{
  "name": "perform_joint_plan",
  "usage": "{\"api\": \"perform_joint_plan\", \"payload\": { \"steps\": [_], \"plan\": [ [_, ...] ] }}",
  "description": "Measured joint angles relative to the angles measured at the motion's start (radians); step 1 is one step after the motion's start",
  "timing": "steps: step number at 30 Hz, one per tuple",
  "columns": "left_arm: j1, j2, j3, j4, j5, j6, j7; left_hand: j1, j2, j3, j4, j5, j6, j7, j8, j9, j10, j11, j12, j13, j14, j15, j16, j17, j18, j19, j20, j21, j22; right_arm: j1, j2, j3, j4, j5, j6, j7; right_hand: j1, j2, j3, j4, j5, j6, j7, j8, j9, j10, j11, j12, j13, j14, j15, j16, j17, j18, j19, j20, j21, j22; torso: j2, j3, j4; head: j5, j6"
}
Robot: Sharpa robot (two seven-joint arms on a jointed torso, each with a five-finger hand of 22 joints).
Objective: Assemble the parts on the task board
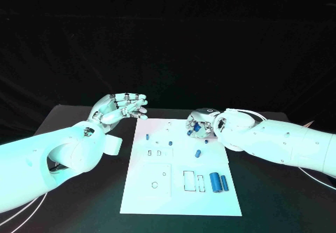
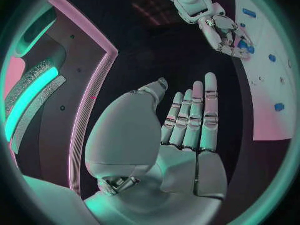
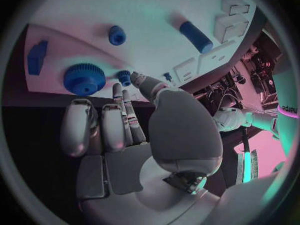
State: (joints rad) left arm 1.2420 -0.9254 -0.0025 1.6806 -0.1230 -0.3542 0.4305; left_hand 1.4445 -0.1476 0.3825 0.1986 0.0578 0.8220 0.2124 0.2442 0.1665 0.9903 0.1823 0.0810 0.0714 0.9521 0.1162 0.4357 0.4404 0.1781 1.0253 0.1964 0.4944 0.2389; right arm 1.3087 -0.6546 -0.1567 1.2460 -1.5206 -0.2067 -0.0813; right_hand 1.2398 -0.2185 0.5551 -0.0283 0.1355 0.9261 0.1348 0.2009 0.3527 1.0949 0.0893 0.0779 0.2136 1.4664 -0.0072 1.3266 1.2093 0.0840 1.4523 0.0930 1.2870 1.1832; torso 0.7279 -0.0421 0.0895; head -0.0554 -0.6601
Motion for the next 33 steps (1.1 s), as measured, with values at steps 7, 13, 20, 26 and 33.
{"api": "perform_joint_plan", "payload": {
  "steps": [7, 13, 20, 26, 33],
  "plan": [
    [0.001, -0.001, 0.000, 0.002, 0.000, 0.002, -0.001, 0.000, 0.000, 0.002, -0.002, 0.000, 0.000, 0.000, 0.000, 0.001, 0.000, 0.000, 0.000, 0.000, -0.002, 0.002, 0.000, 0.001, 0.000, -0.001, 0.001, 0.000, 0.001, 0.000, 0.005, 0.000, -0.009, 0.000, 0.000, -0.003, 0.000, 0.000, 0.010, 0.010, 0.000, 0.000, 0.000, 0.000, 0.008, 0.000, 0.000, 0.009, 0.005, 0.000, 0.000, 0.006, 0.001, 0.000, 0.000, 0.000, 0.008, 0.010, 0.005, 0.0000, 0.0007, -0.002, 0.002],
    [0.001, -0.001, 0.000, 0.004, 0.000, 0.004, -0.001, 0.000, 0.000, 0.003, -0.003, 0.000, 0.000, 0.000, 0.000, 0.001, 0.000, 0.000, 0.000, 0.000, -0.004, 0.004, 0.002, 0.005, 0.000, -0.004, 0.004, 0.004, 0.004, 0.000, 0.006, 0.000, -0.012, 0.000, 0.001, -0.005, 0.002, 0.011, 0.015, 0.015, 0.004, 0.007, 0.007, 0.004, 0.016, 0.010, -0.004, 0.016, 0.010, 0.000, 0.000, 0.012, 0.002, 0.000, 0.008, 0.000, 0.040, 0.054, 0.007, 0.0000, 0.0012, -0.001, 0.001],
    [0.002, -0.002, 0.000, 0.004, 0.000, 0.006, -0.002, 0.000, 0.000, 0.003, -0.003, 0.000, 0.000, 0.000, 0.000, 0.001, 0.000, 0.000, 0.000, 0.000, -0.004, 0.004, 0.004, 0.005, 0.000, -0.004, 0.004, 0.004, 0.004, 0.000, 0.008, 0.000, -0.012, 0.000, 0.001, -0.008, 0.023, 0.036, 0.044, 0.015, 0.006, 0.033, 0.003, 0.019, 0.032, 0.031, -0.009, 0.023, 0.017, 0.000, 0.000, 0.022, 0.004, -0.015, 0.007, 0.000, 0.070, 0.088, 0.009, -0.0007, 0.0027, 0.000, -0.001],
    [0.002, -0.002, 0.000, 0.000, 0.000, 0.006, -0.003, 0.000, 0.000, 0.006, -0.006, 0.000, 0.000, 0.000, 0.000, 0.001, 0.000, 0.000, -0.004, 0.000, -0.004, 0.004, 0.004, 0.009, 0.000, -0.004, 0.004, 0.009, 0.007, 0.000, 0.010, 0.000, -0.012, 0.000, 0.001, -0.014, 0.018, 0.042, 0.051, 0.015, 0.006, 0.053, 0.001, 0.032, 0.044, 0.041, -0.013, 0.028, 0.020, 0.000, 0.000, 0.027, 0.006, -0.015, 0.007, 0.000, 0.074, 0.098, 0.011, -0.0012, 0.0025, 0.002, 0.001],
    [0.002, -0.003, 0.000, -0.001, 0.000, 0.006, -0.004, 0.000, 0.000, 0.006, -0.006, 0.000, 0.000, 0.000, 0.000, 0.001, 0.000, 0.000, -0.004, 0.000, -0.004, 0.004, 0.004, 0.009, 0.000, -0.004, 0.004, 0.009, 0.007, 0.000, 0.010, 0.001, -0.011, -0.001, 0.002, -0.020, 0.022, 0.047, 0.061, 0.013, 0.006, 0.071, -0.003, 0.045, 0.055, 0.050, -0.014, 0.035, 0.025, 0.000, 0.000, 0.027, 0.002, -0.015, 0.007, 0.000, 0.093, 0.122, 0.014, -0.0012, 0.0012, 0.001, 0.003]
  ]
}}
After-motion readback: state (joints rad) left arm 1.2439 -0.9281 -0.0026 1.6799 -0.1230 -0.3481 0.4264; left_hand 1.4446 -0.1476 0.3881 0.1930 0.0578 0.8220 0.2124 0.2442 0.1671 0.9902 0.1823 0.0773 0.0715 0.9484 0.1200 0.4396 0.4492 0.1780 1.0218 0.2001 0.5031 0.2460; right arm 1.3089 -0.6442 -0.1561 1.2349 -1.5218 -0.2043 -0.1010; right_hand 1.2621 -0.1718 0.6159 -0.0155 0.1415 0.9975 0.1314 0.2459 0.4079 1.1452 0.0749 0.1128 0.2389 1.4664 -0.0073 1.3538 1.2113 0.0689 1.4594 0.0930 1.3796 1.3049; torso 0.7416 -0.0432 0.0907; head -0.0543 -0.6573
